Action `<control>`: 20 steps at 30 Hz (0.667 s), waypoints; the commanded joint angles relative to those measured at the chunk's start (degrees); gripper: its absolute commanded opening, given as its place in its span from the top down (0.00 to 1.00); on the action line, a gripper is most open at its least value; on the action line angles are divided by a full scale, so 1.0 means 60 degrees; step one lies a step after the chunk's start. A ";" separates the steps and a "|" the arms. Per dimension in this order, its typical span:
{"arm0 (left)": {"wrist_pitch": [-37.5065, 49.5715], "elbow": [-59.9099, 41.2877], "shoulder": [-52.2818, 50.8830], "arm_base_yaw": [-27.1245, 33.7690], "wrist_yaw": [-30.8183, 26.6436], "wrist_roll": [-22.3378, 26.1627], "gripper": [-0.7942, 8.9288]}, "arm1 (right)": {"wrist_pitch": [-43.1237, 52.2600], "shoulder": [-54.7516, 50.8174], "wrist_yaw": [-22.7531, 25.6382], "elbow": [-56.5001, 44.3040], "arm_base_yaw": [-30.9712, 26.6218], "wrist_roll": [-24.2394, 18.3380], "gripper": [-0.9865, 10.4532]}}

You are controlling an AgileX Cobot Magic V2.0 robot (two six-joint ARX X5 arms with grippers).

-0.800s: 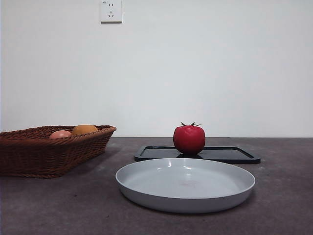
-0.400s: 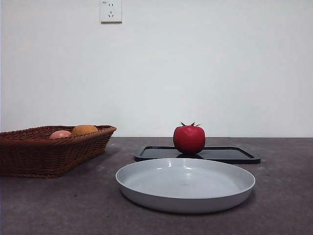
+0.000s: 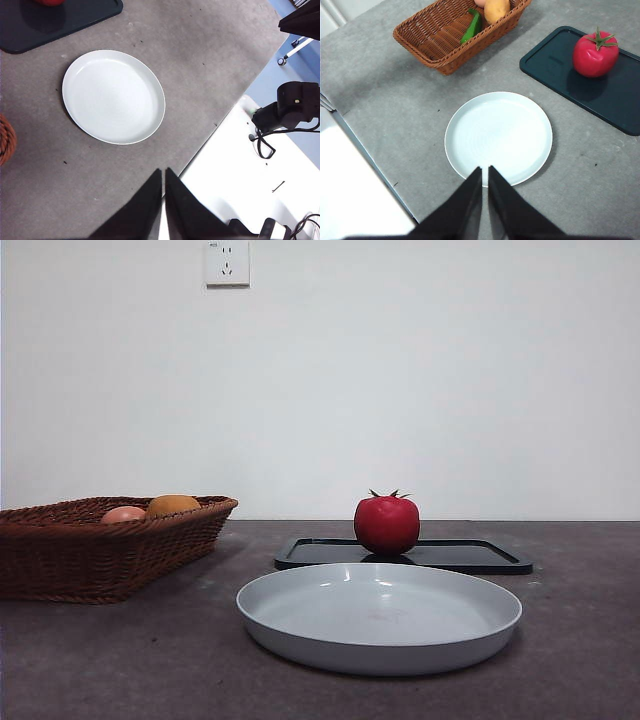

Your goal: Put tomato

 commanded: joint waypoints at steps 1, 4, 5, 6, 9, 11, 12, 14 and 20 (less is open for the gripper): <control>0.0095 0.0186 0.0073 -0.0018 0.0040 0.0157 0.91 | 0.0102 0.0029 -0.0025 0.0091 0.0055 0.0098 0.91; 0.0095 0.0186 0.0073 -0.0018 0.0036 0.0157 0.91 | 0.0102 0.0029 -0.0025 0.0091 0.0055 0.0098 0.91; 0.0091 0.0186 0.0073 -0.0018 0.0036 0.0157 0.91 | 0.0102 0.0029 -0.0025 0.0091 0.0055 0.0098 0.91; 0.0095 0.0186 0.0073 -0.0018 0.0036 0.0157 0.91 | 0.0102 0.0029 -0.0025 0.0091 0.0055 0.0098 0.91; 0.0095 0.0186 0.0073 -0.0018 0.0036 0.0157 0.91 | 0.0102 0.0029 -0.0025 0.0091 0.0055 0.0098 0.91; 0.0091 0.0186 0.0073 -0.0018 0.0036 0.0157 0.91 | 0.0102 0.0029 -0.0025 0.0091 0.0055 0.0098 0.91; 0.0091 0.0186 0.0073 -0.0018 0.0036 0.0157 0.91 | 0.0102 0.0029 -0.0025 0.0091 0.0055 0.0102 0.91; 0.0098 0.0186 0.0073 -0.0022 0.0036 0.0157 0.91 | 0.0102 0.0029 -0.0025 0.0091 0.0055 0.0098 0.91; 0.1013 0.0182 -0.0437 0.0229 -0.0641 0.0131 0.91 | 0.0102 0.0029 -0.0025 0.0091 0.0055 0.0102 0.91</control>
